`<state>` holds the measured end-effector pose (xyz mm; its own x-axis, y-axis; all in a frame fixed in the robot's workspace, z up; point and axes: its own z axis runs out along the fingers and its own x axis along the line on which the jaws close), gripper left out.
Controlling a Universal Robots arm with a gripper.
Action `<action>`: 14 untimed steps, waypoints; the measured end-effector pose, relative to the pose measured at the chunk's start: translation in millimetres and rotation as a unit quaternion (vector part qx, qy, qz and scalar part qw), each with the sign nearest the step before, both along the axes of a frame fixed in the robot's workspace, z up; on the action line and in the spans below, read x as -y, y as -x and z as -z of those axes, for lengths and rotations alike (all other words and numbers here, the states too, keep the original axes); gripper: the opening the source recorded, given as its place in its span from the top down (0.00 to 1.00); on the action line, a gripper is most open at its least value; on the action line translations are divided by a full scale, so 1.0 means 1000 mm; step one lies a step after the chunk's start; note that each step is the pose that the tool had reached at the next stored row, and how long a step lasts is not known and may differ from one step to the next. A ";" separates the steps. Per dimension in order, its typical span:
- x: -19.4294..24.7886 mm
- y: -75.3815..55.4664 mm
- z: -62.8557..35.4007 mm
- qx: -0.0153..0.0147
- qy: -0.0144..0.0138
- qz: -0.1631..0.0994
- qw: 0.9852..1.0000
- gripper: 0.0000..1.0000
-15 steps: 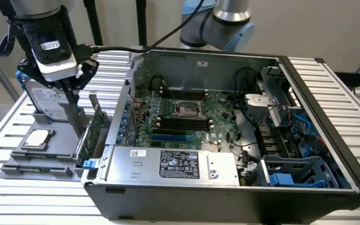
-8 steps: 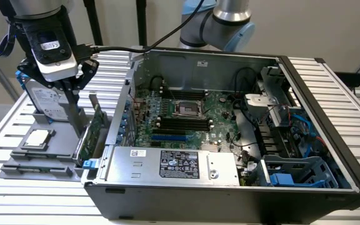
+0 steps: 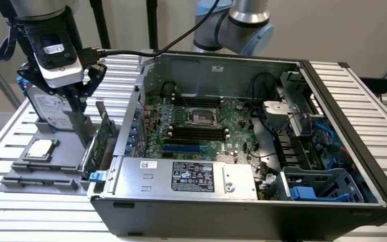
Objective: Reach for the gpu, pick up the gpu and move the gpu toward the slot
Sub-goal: 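Pick up the gpu and move the gpu toward the slot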
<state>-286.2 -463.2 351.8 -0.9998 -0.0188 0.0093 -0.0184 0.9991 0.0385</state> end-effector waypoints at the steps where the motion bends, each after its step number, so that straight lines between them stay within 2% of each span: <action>1: 0.0000 0.000 0.0000 0.000 0.000 0.000 1.000 0.76; 2: 0.0000 0.000 0.0000 0.000 0.000 0.000 1.000 0.76; 4: 0.0000 0.000 0.0000 0.000 0.000 0.000 1.000 0.64; 5: 0.0000 0.000 0.0000 0.000 0.000 0.000 1.000 0.64; 6: 0.0000 0.000 0.0000 0.000 0.000 0.000 1.000 0.53; 8: 0.0000 0.000 0.0003 0.000 0.000 0.000 1.000 0.53; 9: 0.0000 0.000 0.0010 0.000 0.000 0.000 1.000 0.46; 14: 0.0000 0.004 0.0099 0.000 0.000 0.001 1.000 0.46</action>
<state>-289.7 -463.2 341.8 -0.9998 -0.0171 0.0093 -0.0167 0.9991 0.0380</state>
